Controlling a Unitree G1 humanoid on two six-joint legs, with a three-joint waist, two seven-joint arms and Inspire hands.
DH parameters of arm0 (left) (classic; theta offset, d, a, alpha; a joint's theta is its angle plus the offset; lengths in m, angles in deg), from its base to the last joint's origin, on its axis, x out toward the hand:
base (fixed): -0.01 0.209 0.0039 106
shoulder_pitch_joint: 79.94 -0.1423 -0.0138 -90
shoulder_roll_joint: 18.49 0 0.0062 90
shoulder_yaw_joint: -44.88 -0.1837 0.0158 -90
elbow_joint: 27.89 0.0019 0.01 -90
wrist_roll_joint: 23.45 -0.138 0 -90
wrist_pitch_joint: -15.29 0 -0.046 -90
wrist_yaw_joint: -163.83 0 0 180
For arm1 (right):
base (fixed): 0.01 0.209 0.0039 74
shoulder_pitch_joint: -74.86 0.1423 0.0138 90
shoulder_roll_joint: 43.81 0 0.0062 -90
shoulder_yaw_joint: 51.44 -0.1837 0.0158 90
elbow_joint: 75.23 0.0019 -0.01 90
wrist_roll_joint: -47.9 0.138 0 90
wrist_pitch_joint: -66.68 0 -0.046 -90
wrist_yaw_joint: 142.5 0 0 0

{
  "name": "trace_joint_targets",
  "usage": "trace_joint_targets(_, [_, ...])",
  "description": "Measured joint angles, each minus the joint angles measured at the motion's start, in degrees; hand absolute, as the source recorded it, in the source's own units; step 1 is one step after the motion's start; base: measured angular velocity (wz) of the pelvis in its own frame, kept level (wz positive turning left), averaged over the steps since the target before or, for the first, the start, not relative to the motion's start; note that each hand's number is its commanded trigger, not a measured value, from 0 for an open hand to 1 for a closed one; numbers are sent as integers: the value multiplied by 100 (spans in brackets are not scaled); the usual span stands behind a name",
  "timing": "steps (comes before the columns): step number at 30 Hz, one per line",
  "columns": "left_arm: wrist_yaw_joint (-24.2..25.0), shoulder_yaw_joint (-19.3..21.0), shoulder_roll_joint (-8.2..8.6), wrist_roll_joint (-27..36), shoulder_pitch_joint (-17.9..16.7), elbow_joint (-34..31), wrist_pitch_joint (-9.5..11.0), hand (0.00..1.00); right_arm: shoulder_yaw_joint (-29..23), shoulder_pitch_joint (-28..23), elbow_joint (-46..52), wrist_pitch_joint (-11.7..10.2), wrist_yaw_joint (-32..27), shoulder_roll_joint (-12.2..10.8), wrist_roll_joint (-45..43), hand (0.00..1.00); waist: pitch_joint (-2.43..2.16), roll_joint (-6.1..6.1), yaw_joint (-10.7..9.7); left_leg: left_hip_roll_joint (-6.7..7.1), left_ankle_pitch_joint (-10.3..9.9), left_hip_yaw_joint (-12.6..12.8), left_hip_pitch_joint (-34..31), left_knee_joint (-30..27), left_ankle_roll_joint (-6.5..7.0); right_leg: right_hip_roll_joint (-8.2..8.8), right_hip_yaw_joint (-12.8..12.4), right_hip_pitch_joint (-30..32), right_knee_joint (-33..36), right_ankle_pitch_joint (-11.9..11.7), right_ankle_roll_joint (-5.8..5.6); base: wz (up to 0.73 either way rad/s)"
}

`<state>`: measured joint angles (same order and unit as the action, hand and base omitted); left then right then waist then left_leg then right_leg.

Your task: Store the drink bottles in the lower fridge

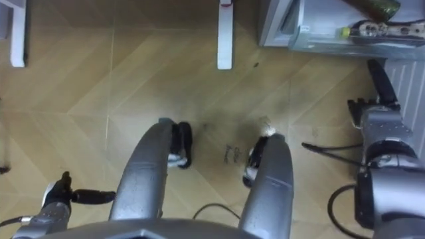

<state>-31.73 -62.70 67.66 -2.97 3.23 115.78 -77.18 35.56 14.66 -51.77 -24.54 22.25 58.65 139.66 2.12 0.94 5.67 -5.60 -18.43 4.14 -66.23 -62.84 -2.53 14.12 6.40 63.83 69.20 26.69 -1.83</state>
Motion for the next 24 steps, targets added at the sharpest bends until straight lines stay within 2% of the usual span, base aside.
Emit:
trace_joint_targets(3, [0, -113, -93, 26, -15, -162, -2, 0, 180, 336, 9, 0, 61, 131, -19, 0, 18, 96, -56, 8, -7, -26, -397, -235, 14, 43, -23, 386, 255, 8, 16, 5])
trace_joint_targets(5, [-1, -119, -197, 25, -17, -323, 5, 0, 201, 619, 39, -2, 49, 230, -24, 0, 13, 173, -61, 19, -3, -32, -675, -372, 28, 58, -59, 665, 388, 0, 26, 0])
trace_joint_targets(10, [-5, -106, -305, 27, -17, -410, 40, 0, 296, 1090, 48, -23, 24, 305, 3, 0, 18, 300, -60, 37, 2, -41, -855, -407, 40, 79, -58, 827, 419, -19, -6, 1])
trace_joint_targets(12, [-11, -55, -329, 27, -17, -438, 45, 0, 294, 1251, 134, -40, -210, 307, 2, 0, 13, 338, -71, 46, 4, -41, -911, -392, 42, 86, -58, 877, 418, -11, -4, 2])
trace_joint_targets(14, [-30, 2, -392, 26, -16, -486, 96, 0, 304, 1262, 393, -30, -596, 306, -2, 0, 27, 409, -91, 51, 11, -40, -969, -375, 52, 88, -53, 940, 412, -3, -1, 0])
trace_joint_targets(18, [-57, 154, -391, 28, -17, -512, 172, 0, 302, 1277, 725, -42, -1024, 308, -7, 0, 26, 416, -148, 60, 23, -47, -1050, -332, 70, 119, -13, 1000, 356, -12, 3, 2])
trace_joint_targets(19, [-63, 206, -391, 26, -19, -511, 203, 0, 297, 1294, 880, -43, -1225, 314, -7, 0, 23, 420, -210, 114, 63, -44, -1058, -265, 84, 195, 11, 1019, 334, -20, 21, 13])
trace_joint_targets(24, [-170, 340, -392, 24, -27, -509, 315, 0, 302, 1591, 930, -111, -1811, 332, -7, 0, 23, 420, -230, 138, 162, -53, -1056, -122, 84, 179, 22, 1033, 269, -23, 49, 7])
